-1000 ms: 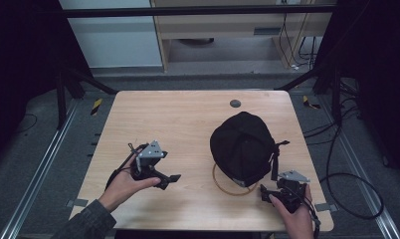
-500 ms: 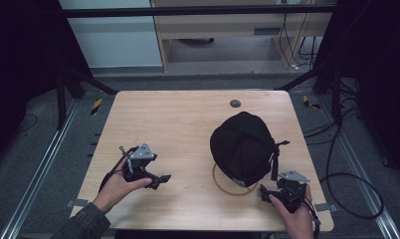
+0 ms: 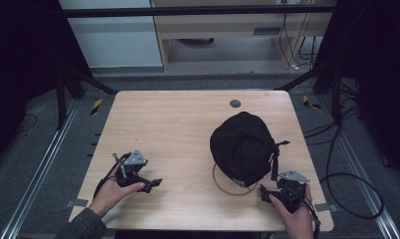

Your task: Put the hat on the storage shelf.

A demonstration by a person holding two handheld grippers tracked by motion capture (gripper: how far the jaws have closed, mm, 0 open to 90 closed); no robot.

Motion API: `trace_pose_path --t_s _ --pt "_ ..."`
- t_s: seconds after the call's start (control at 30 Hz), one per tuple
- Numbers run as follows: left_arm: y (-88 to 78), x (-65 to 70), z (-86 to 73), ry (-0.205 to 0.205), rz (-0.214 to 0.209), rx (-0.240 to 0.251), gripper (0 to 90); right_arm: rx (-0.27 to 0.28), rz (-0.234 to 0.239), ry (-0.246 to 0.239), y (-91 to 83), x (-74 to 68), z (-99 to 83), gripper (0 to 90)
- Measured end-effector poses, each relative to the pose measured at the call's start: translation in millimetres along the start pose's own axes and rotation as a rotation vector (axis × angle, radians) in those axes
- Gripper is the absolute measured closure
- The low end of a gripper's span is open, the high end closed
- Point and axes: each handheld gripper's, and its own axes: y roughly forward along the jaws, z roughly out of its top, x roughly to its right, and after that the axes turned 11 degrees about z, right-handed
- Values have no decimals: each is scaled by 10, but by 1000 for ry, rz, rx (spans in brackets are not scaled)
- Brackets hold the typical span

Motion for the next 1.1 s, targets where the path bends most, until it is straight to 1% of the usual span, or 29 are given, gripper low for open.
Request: trace_pose_path --t_s 0.17,0.27,0.3,0.37,0.47,0.57,0.73,0.8,0.87,1.1 --pt "36 -52 -100 12 25 4 43 0 0 0 0 -1 0 4" --pt "49 -83 -131 14 34 8 39 0 0 0 0 0 0 4" --pt "62 -108 -150 7 39 6 38 0 0 0 0 -1 0 4" --pt "77 -144 -168 14 62 0 36 0 0 0 0 0 0 4" --pt "94 -195 -201 -6 64 16 34 0 -1 0 0 0 0 4" --pt "122 -230 -236 -15 75 10 36 0 0 0 0 0 0 4" --pt "171 -246 -283 -16 88 -8 35 0 0 0 0 0 0 4" --pt "191 -257 -300 -24 90 -14 34 0 0 0 0 0 0 4" --pt "200 -259 -315 -15 92 -8 26 0 0 1 0 -1 0 4" --pt "204 -264 -315 -29 106 -13 15 0 -1 1 0 -1 0 4"
